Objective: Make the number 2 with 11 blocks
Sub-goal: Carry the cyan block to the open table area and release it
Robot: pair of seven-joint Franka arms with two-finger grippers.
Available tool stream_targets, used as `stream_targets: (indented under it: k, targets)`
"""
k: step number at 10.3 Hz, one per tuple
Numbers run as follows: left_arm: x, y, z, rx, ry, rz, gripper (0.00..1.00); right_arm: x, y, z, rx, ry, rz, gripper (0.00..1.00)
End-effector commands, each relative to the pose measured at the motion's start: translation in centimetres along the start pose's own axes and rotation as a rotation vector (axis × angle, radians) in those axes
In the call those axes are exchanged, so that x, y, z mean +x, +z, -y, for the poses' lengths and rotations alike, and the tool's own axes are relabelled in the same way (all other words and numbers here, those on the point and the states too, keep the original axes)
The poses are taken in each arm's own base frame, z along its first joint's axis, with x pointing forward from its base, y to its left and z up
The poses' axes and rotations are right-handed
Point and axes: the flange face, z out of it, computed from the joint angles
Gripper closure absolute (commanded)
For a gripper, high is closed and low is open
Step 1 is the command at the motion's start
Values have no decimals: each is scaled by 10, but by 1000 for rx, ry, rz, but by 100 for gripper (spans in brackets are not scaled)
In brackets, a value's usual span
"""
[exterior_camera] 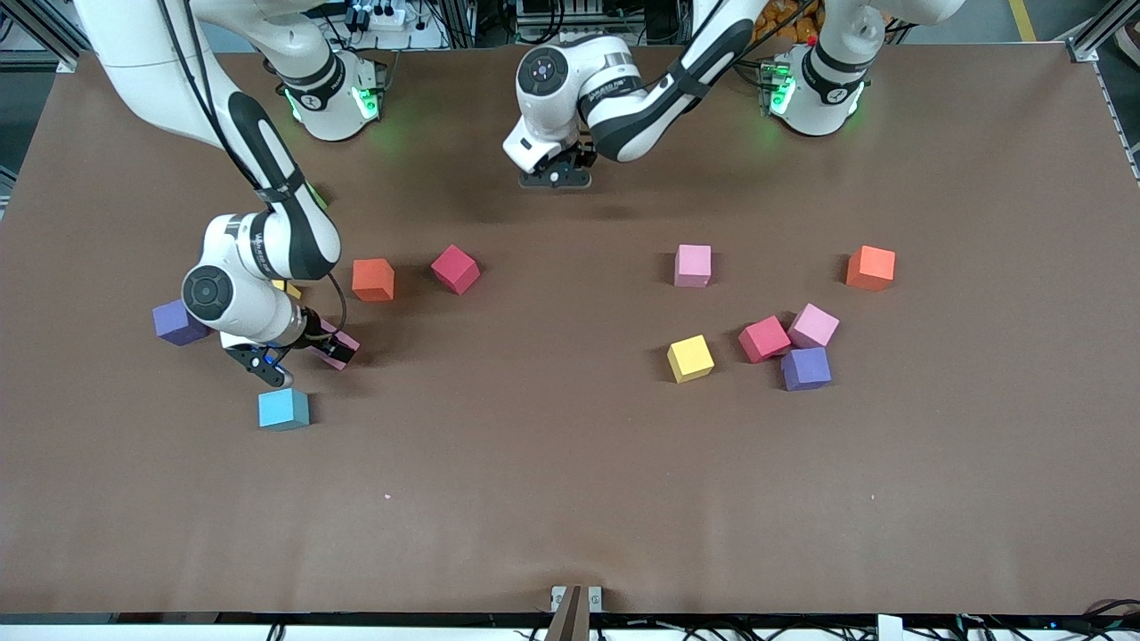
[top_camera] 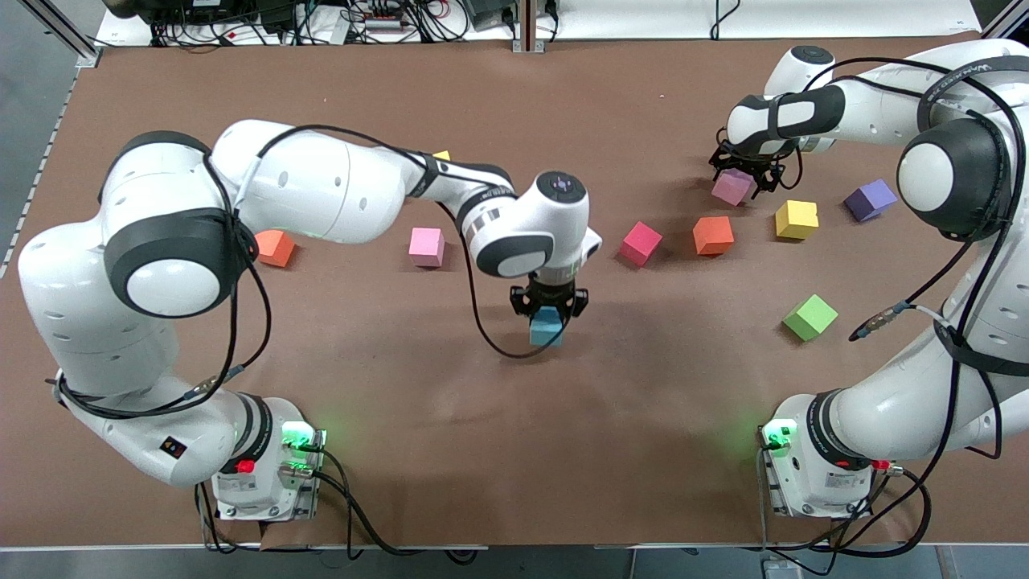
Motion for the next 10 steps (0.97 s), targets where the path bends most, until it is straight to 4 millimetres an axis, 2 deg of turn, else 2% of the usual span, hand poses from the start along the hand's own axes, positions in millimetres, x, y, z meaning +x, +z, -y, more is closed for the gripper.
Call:
stream_targets:
  k: [1,2,4,6,8,10]
  targets:
    - [-16,19,2,-17,23,-17,100,-4,4,-1,4,-12,-21,60]
    - [-28,29,-6,-28,9,-13,100,-3,3,-1,5,-10,-21,73]
    - [-30,41,-6,-24,6,-2,100,-5,-7,0,6,3,-14,71]
    - [-28,49,-4,-10,1,-4,100,-8,-29,1,2,-2,9,68]
    - [-18,47,0,-11,-8,-13,100,-12,-51,1,3,-4,26,67]
    - [-7,46,4,-9,-28,-22,100,-14,-58,1,3,-3,32,67]
